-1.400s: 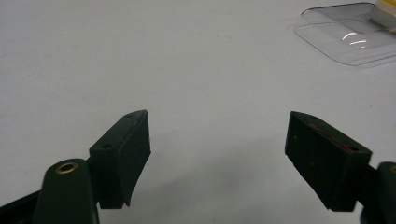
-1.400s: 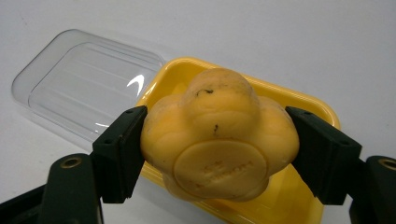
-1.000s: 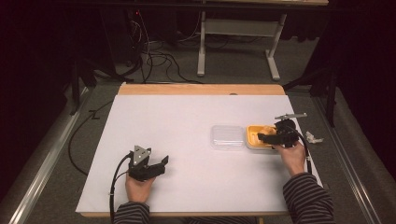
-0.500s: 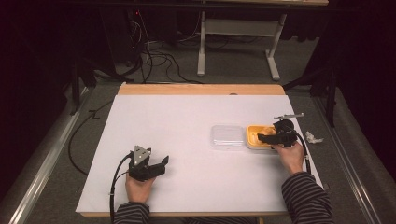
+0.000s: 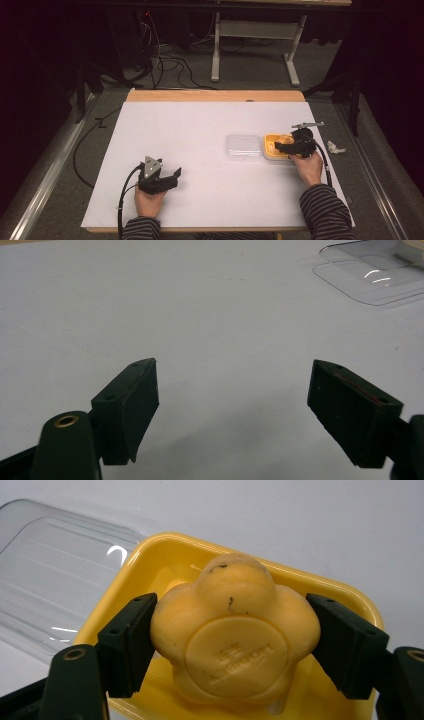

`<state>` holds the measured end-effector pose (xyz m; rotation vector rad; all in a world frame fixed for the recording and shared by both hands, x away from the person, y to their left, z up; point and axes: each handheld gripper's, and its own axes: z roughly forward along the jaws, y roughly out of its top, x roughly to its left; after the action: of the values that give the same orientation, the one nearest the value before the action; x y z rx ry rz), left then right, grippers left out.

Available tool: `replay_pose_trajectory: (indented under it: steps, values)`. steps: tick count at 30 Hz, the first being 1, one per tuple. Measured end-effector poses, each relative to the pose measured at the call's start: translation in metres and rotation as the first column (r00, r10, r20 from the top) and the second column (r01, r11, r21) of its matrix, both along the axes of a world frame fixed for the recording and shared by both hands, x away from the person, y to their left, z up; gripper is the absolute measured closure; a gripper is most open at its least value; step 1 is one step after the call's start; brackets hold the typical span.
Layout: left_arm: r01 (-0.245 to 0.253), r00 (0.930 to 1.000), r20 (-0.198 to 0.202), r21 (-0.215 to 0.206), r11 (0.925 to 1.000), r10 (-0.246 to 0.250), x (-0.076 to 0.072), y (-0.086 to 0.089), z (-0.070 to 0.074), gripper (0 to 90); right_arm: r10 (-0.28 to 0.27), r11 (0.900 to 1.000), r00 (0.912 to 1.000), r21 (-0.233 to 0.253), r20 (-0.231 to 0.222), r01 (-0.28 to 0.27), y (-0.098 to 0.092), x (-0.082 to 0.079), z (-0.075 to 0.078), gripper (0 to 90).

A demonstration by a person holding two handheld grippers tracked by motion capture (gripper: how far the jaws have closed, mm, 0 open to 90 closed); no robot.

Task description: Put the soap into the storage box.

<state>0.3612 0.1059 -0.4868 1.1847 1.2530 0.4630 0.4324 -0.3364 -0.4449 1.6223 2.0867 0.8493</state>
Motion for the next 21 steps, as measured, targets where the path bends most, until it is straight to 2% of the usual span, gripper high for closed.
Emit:
replay_pose_trajectory:
  steps: [10,21]
  values:
    - [-0.001,1.0000,0.000,-0.004,1.0000,0.001,0.0002,0.0000,0.0001,20.9,-0.007,1.000,0.9999,0.028,0.011,0.006,-0.0021,-0.0001,0.0008,24.7]
    - [-0.001,1.0000,-0.002,-0.002,1.0000,0.001,0.0003,0.0000,0.0000,20.8,-0.010,1.000,0.9997,0.021,0.022,0.010,-0.0024,-0.0029,0.0025,24.8]
